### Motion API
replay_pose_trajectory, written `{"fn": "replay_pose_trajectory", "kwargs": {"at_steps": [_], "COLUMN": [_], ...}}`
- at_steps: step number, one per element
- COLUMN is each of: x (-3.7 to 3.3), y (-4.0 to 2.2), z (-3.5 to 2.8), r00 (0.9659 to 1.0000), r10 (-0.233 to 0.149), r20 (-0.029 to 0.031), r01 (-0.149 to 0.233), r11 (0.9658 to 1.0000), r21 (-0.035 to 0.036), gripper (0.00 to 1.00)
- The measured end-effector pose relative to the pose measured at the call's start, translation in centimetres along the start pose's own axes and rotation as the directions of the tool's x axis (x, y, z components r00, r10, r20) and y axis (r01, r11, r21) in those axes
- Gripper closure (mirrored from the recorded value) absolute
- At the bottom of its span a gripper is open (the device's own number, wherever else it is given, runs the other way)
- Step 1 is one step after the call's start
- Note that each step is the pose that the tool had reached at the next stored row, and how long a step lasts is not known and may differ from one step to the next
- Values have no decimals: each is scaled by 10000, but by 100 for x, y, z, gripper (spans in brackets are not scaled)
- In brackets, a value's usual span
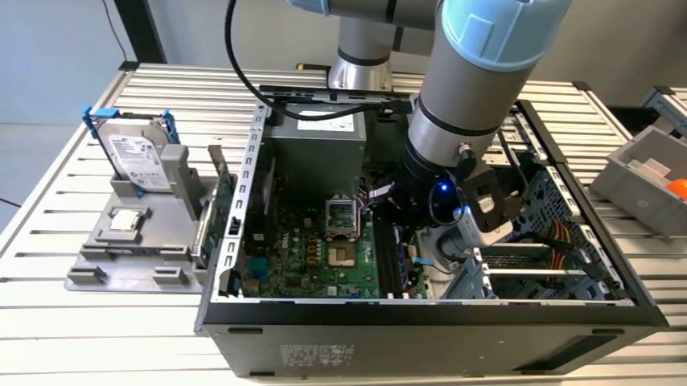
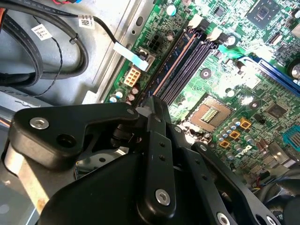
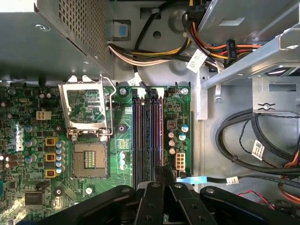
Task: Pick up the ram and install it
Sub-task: 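Insert the ram into the slot, then press down the ram until it locks into place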
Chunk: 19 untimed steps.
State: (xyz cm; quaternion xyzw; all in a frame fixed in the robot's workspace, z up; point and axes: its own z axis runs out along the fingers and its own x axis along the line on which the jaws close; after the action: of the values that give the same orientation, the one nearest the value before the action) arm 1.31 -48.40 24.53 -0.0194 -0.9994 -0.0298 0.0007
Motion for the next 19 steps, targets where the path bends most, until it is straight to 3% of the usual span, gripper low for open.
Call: {"fn": "replay_pose_trajectory", "kwargs": {"at_steps": [5, 8, 12, 15, 19], "x": [0, 1, 0, 0, 0], "y": [0, 0, 0, 0, 1], "z": [0, 0, -2, -4, -17], "r00": [10000, 9991, 9951, 9906, 9844], "r10": [-53, -422, -989, -1364, -1759], "r20": [-2, -24, -57, -75, -79], "r01": [53, 422, 988, 1364, 1757], "r11": [10000, 9991, 9951, 9906, 9842], "r21": [2, 2, -26, -80, -236], "gripper": [100, 100, 100, 100, 100]}}
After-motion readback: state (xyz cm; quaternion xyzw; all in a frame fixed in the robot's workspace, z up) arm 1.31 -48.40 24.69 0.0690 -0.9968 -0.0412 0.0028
